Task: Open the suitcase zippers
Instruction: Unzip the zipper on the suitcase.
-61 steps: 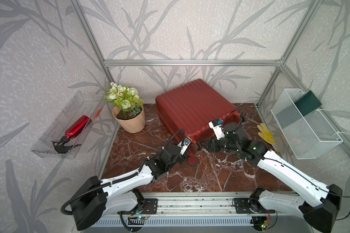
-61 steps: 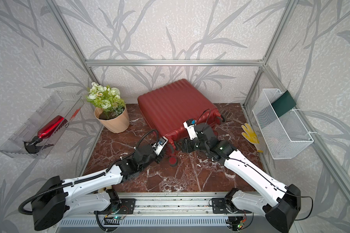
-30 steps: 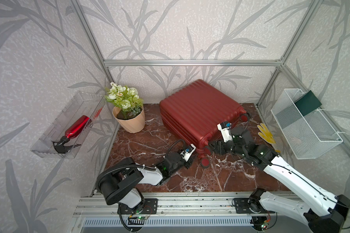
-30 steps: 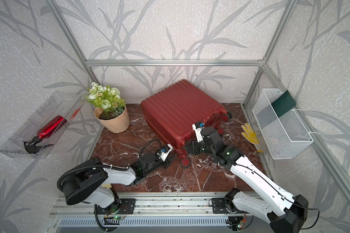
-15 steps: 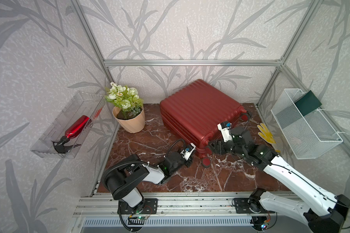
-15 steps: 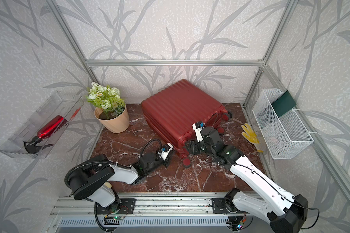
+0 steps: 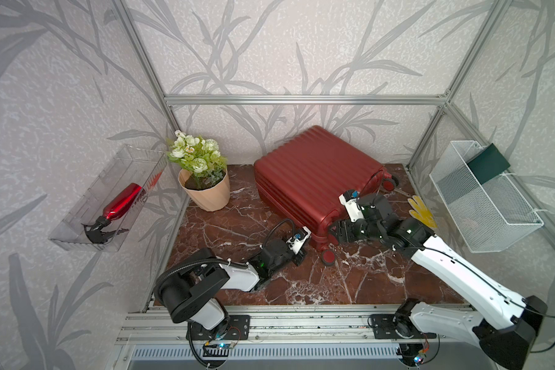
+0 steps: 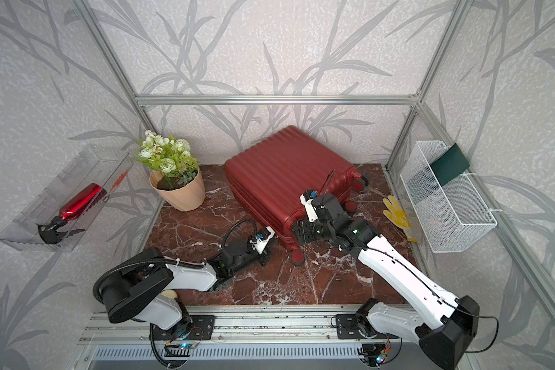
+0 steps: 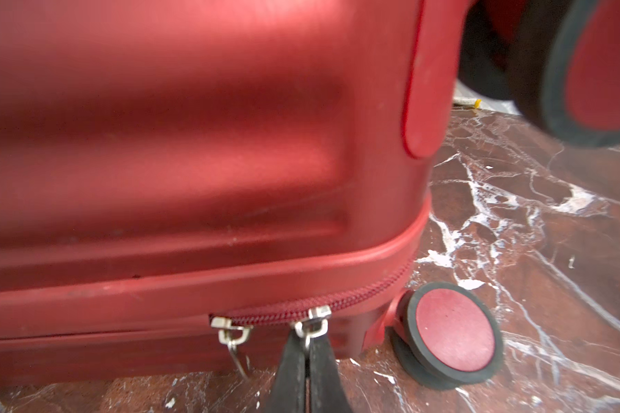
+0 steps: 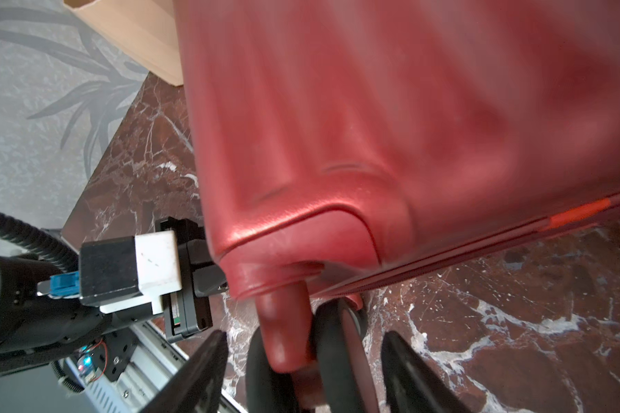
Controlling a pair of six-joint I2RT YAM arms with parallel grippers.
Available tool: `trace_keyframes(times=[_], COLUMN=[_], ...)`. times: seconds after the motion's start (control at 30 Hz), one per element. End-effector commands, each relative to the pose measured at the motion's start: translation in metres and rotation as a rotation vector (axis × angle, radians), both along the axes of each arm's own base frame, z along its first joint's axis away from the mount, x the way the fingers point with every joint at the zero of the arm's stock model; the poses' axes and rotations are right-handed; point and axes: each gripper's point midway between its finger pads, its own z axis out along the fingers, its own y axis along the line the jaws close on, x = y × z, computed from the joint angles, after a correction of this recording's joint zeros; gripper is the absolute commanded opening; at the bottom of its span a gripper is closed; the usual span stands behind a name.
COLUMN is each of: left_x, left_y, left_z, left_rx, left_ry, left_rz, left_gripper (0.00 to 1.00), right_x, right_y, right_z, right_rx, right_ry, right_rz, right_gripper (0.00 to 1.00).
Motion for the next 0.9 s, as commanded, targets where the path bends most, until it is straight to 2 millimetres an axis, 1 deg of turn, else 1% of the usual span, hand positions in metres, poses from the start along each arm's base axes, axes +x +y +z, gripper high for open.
trace_keyframes(times=[0.0, 0.07, 0.13, 0.27, 0.4, 0.5, 0.63, 0.73, 0.87], left_x=[-0.009, -0.015, -0.023, -0.037, -0.058, -0.068, -0.072, -0.073, -0.071], left_y=[0.0, 0.002, 0.001, 0.002, 0.002, 0.007, 0.018, 0.023, 0.025], left_z=[0.018, 0.022, 0.023, 0.023, 0.026, 0.025, 0.022, 0.024, 0.027], left_rx=[-0.047, -0.045, -0.033, -0.015, -0.005, 0.004, 0.016, 0.014, 0.023], left_ry=[0.016, 0.029, 0.038, 0.051, 0.031, 0.023, 0.014, 0.003, -0.021], left_rz=[-0.023, -0.026, -0.038, -0.047, -0.068, -0.069, -0.04, -0.02, 0.013], left_gripper=[0.0, 0.0, 0.0, 0.0, 0.0, 0.0, 0.0, 0.0, 0.0], right_x=[-0.016, -0.018, -0.016, -0.012, 0.0, 0.003, 0.005, 0.009, 0.015], right_y=[0.015, 0.029, 0.042, 0.072, 0.098, 0.12, 0.152, 0.172, 0.199], right_z=[-0.012, -0.017, -0.018, -0.01, -0.003, -0.003, -0.003, -0.003, 0.005], right_rx=[0.002, 0.053, 0.11, 0.199, 0.274, 0.31, 0.341, 0.349, 0.373], right_ry=[0.128, 0.193, 0.236, 0.272, 0.285, 0.304, 0.304, 0.294, 0.266], right_rz=[0.111, 0.133, 0.135, 0.132, 0.085, 0.061, 0.048, 0.011, -0.023], right_gripper=[0.7, 0.69, 0.68, 0.66, 0.64, 0.63, 0.63, 0.63, 0.64])
